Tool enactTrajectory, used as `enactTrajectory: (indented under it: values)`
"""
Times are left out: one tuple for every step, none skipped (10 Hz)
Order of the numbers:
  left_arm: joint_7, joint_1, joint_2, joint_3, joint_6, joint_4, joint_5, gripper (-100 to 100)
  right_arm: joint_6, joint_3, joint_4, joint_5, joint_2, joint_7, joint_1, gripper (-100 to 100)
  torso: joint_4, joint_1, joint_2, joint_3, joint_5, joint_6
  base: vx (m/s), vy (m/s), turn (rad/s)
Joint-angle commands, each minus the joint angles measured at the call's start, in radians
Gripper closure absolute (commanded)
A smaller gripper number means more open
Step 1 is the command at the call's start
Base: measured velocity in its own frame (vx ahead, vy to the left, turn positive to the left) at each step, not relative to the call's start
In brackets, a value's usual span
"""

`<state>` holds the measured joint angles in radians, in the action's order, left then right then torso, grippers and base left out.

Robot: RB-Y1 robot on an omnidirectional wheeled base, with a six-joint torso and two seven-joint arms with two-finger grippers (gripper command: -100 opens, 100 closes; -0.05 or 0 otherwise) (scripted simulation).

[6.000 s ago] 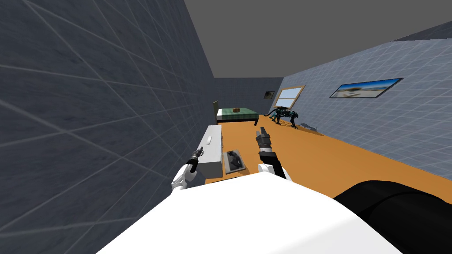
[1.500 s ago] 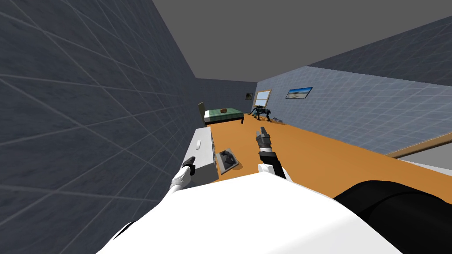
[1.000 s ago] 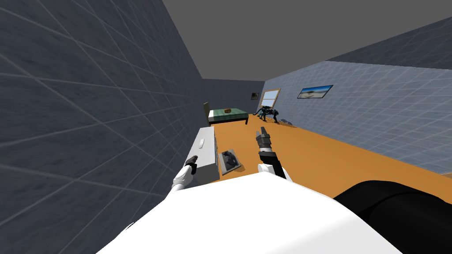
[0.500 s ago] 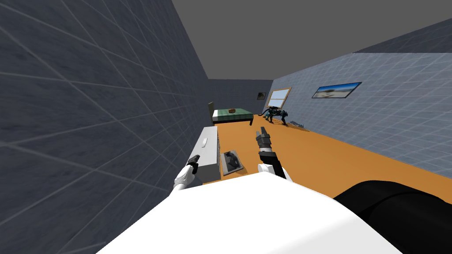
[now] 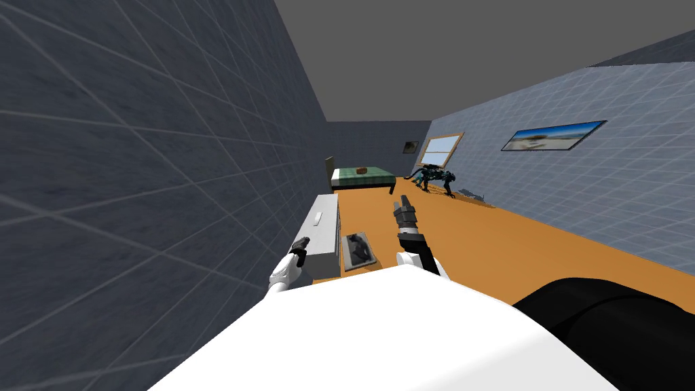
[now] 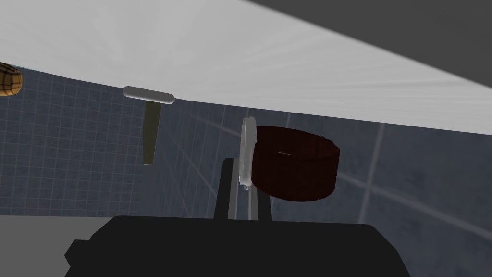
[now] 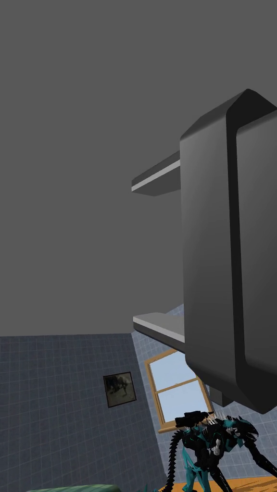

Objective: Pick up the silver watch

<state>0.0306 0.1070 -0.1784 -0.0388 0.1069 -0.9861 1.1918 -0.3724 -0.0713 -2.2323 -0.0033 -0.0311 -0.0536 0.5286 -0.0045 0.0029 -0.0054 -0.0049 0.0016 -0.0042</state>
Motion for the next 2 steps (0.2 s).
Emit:
enactTrajectory:
  values:
    - [0.000, 0.000, 0.000, 0.000, 0.000, 0.000, 0.000, 100, 0.000, 0.000, 0.000, 0.000, 0.000, 0.000, 0.000, 0, 0.000, 0.000, 0.000, 0.000, 0.000, 0.000, 0.008, -0.012, 0.017]
    - [-0.007, -0.001, -0.001, 0.003, 0.002, -0.002, -0.005, 0, 0.000, 0.000, 0.000, 0.000, 0.000, 0.000, 0.000, 0, 0.000, 0.001, 0.001, 0.000, 0.000, 0.000, 0.000, 0.000, 0.000]
